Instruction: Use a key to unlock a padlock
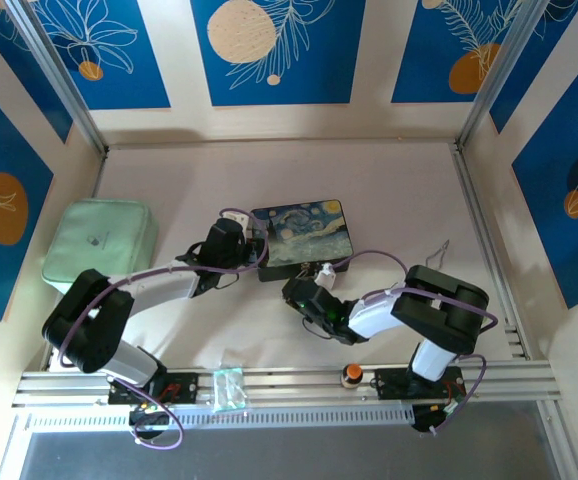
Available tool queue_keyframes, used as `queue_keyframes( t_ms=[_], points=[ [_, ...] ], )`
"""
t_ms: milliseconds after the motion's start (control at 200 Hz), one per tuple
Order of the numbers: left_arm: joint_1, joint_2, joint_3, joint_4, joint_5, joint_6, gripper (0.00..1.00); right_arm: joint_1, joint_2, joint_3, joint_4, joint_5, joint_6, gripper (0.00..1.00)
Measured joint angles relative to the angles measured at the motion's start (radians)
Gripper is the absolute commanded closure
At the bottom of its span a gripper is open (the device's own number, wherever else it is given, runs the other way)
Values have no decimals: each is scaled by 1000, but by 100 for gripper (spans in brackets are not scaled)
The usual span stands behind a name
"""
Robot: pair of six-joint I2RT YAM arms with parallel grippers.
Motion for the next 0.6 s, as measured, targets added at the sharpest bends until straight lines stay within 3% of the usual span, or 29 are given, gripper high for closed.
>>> queue_keyframes(
  t_ms=[120,345,445,600],
  points=[
    [0,0,0,0,0,0,61,6,-8,1,-23,0,0,81],
    [1,-3,-1,0,0,0,61,20,-37,2,-89,12,26,80],
    [1,-3,-1,0,5,-2,61,30,-43,0,-106,25,29,90],
    [0,-5,-9,8,29,-7,65,32,-48,-75,15,28,52,93]
  ],
)
